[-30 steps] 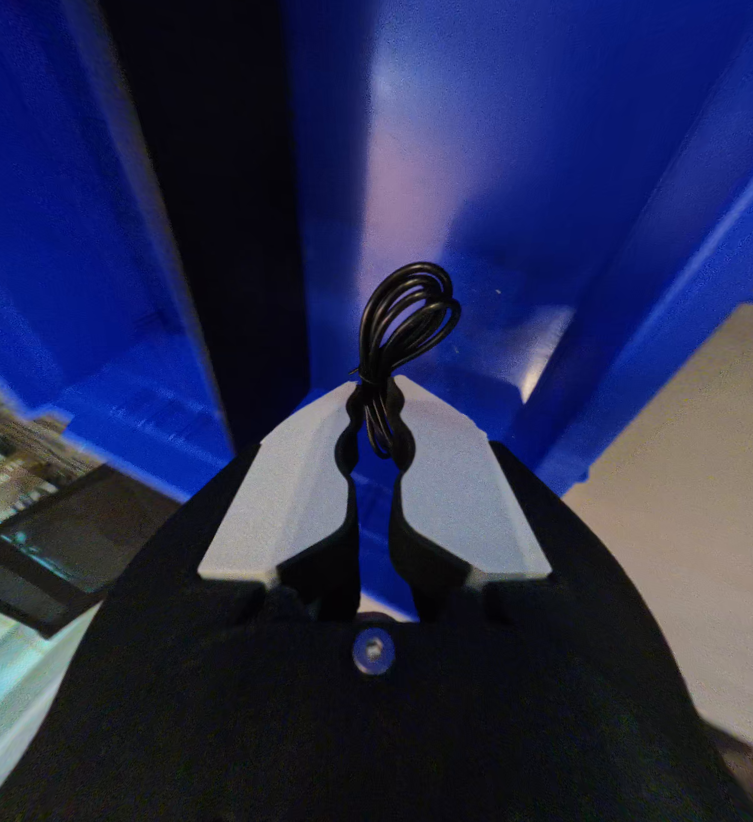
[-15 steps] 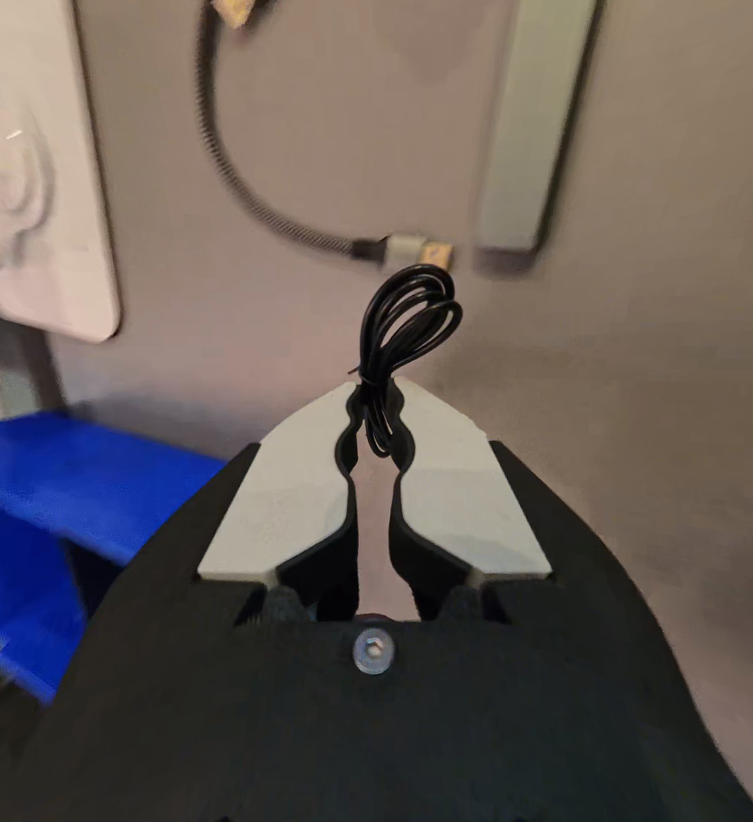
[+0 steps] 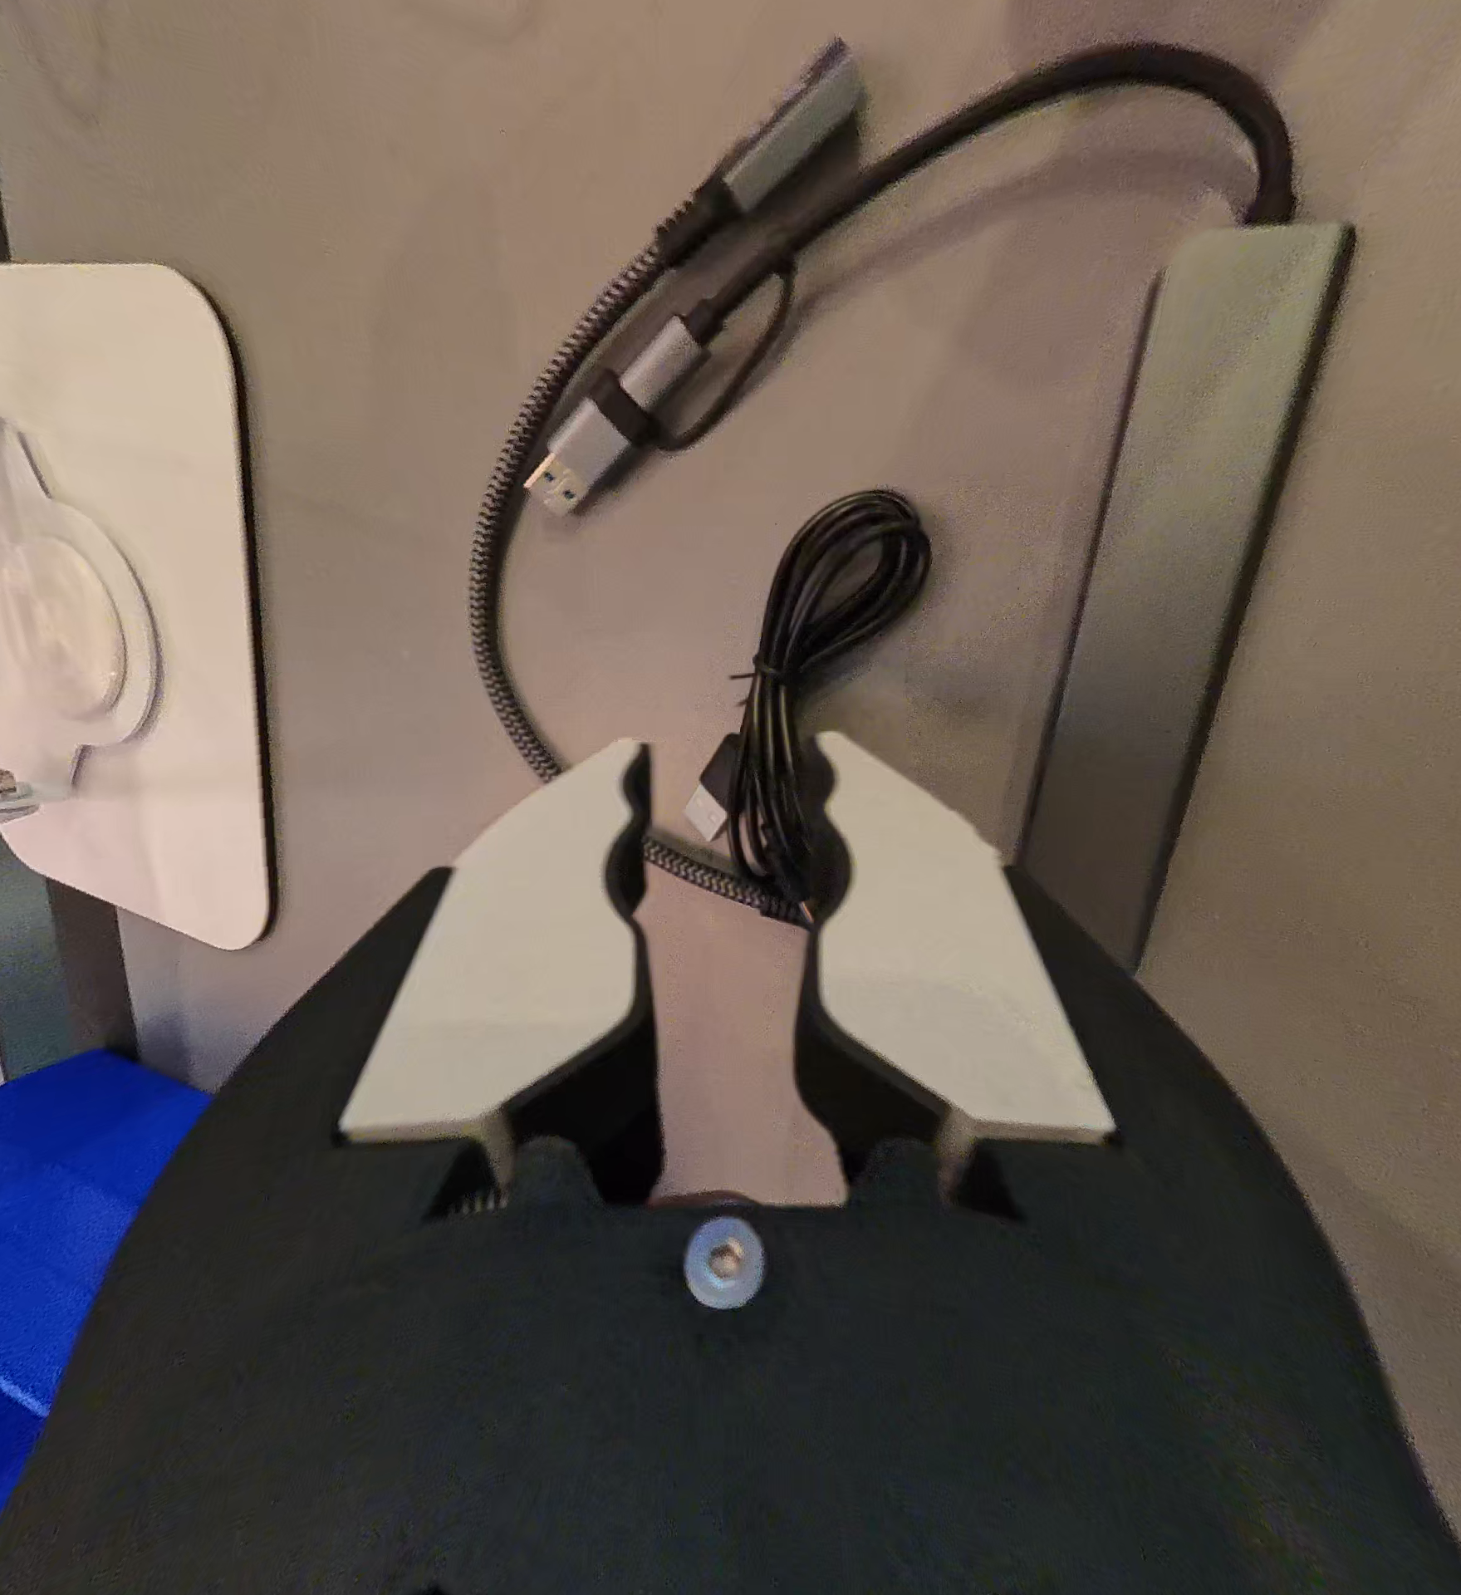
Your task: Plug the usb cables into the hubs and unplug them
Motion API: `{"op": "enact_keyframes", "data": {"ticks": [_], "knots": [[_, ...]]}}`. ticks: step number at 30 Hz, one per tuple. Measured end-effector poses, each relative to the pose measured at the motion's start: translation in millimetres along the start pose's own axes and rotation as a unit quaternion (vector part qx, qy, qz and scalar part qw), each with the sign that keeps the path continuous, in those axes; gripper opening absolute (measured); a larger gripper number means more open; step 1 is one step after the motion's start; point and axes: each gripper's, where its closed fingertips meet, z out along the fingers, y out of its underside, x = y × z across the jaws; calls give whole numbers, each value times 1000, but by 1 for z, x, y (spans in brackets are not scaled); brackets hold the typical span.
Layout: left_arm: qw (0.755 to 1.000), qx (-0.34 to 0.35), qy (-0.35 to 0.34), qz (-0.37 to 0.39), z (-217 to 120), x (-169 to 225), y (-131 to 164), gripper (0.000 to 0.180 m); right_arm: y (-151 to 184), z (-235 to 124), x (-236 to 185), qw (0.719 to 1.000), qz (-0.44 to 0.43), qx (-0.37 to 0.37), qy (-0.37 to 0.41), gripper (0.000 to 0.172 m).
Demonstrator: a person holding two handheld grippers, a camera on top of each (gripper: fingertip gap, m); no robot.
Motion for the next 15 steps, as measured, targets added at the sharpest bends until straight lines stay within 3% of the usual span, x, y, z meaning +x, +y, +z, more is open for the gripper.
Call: {"op": "enact_keyframes", "data": {"ticks": [2,6,12,15], "knots": [[999,39,-2,-30,-10,-3,-5,49,-8,-4,-15,999,-27,19,-32,46],[992,76,-26,-93,-40,-6,9,45,-38,-4,-69,988,-82,30,-125,44],[990,71,-38,-112,-53,19,37,38,-21,44,-108,959,-142,-141,-199,53],[987,91,-26,-132,-57,33,37,38,-19,52,-118,945,-152,-165,-238,34]]}}
